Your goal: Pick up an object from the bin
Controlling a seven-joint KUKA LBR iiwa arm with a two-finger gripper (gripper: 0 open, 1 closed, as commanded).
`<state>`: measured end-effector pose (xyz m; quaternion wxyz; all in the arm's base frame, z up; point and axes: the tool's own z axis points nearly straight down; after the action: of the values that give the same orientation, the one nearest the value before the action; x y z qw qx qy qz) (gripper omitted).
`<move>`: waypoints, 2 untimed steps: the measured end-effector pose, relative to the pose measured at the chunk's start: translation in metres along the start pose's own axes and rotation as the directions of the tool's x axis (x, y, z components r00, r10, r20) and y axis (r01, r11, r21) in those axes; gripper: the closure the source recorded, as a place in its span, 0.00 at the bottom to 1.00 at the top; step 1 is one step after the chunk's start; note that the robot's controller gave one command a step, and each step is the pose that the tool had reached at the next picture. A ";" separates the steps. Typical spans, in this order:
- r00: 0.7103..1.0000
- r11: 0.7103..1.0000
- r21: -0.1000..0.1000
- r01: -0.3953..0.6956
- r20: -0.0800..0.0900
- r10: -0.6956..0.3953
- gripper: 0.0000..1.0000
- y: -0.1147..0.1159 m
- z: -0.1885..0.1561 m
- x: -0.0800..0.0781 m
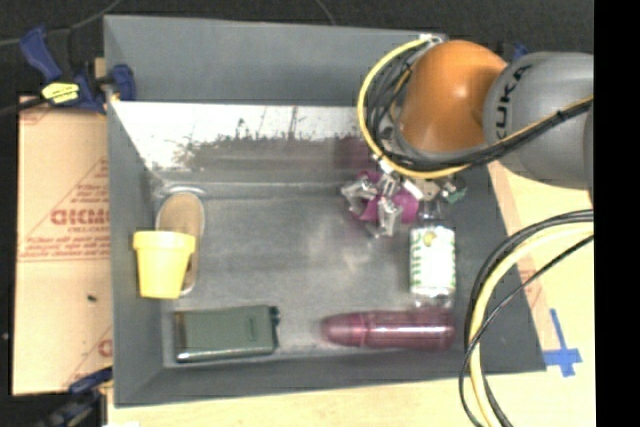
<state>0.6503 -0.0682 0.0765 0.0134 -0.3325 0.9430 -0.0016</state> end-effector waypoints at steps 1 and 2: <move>0.999 0.999 0.000 0.050 0.000 -0.050 1.00 0.011 -0.079 -0.011; 0.999 0.999 0.001 0.042 0.003 -0.042 1.00 0.010 -0.084 -0.010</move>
Offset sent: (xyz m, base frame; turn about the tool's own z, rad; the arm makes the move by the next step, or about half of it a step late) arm -0.0020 0.0118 0.0599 -0.0382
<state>0.6498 -0.0548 0.1606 0.0149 -0.3523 0.9358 -0.0016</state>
